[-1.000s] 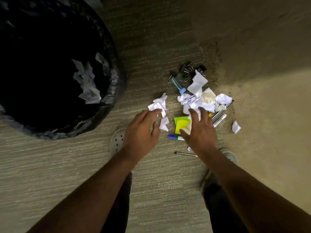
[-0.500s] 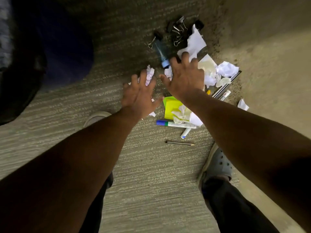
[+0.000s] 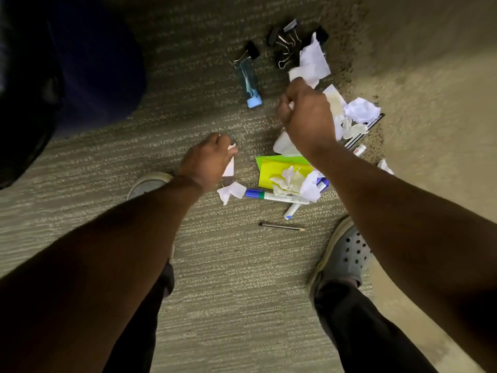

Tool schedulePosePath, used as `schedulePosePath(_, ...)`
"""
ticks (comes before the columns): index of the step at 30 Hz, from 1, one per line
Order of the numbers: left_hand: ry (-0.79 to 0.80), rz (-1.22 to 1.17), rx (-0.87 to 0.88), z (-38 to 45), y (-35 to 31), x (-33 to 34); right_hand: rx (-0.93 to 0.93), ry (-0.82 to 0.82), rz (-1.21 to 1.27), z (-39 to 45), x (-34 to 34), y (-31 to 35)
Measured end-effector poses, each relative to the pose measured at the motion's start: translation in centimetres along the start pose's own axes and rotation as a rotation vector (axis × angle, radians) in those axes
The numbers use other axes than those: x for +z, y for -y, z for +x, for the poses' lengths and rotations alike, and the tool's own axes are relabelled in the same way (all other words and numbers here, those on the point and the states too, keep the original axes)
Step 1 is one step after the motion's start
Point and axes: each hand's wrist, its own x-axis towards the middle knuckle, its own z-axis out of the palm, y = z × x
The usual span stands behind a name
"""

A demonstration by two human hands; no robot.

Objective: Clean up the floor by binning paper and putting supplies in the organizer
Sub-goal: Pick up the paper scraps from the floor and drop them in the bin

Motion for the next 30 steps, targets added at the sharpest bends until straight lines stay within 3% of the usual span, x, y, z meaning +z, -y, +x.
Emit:
schedulePosePath(4, -0.189, -0.270, -0.323, -0.7, -1.8, -4.3, 0.184, -0.215, 0.282, -2.3, -3.6, 1.5)
schedulePosePath(9, -0.399, -0.479, -0.214, -5.0, -6.7, -14.4, 0.252, -0.324, 0.500, -5.5, -9.4, 8.1)
schedulePosePath(16, -0.841, -0.442, -0.305, -8.5, -7.1, -28.7, 0.040, -0.278, 0.862, -8.6, -15.0, 24.6)
schedulePosePath(21, -1.066, -0.366, -0.478, -10.0, -3.0, -35.4, -0.324, -0.429, 0.813, -8.0, -15.3, 34.3)
schedulePosePath(23, -1.141, -0.355, -0.498, -10.4, -1.1, -37.0, -0.389, -0.436, 0.776, -7.6, -14.3, 37.1)
schedulePosePath(26, -1.008, -0.356, -0.562, -10.6, 1.9, -37.2, -0.383, -0.224, 0.626, -6.5, -12.6, 39.0)
schedulePosePath(29, -0.569, -0.301, -0.726, -11.1, 4.4, -35.9, -0.349, 0.196, 0.314, -5.2, -10.7, 39.1)
schedulePosePath(30, -0.416, -0.240, -0.782, -11.3, 5.0, -35.5, -0.360, 0.263, 0.212, -5.0, -10.1, 38.8)
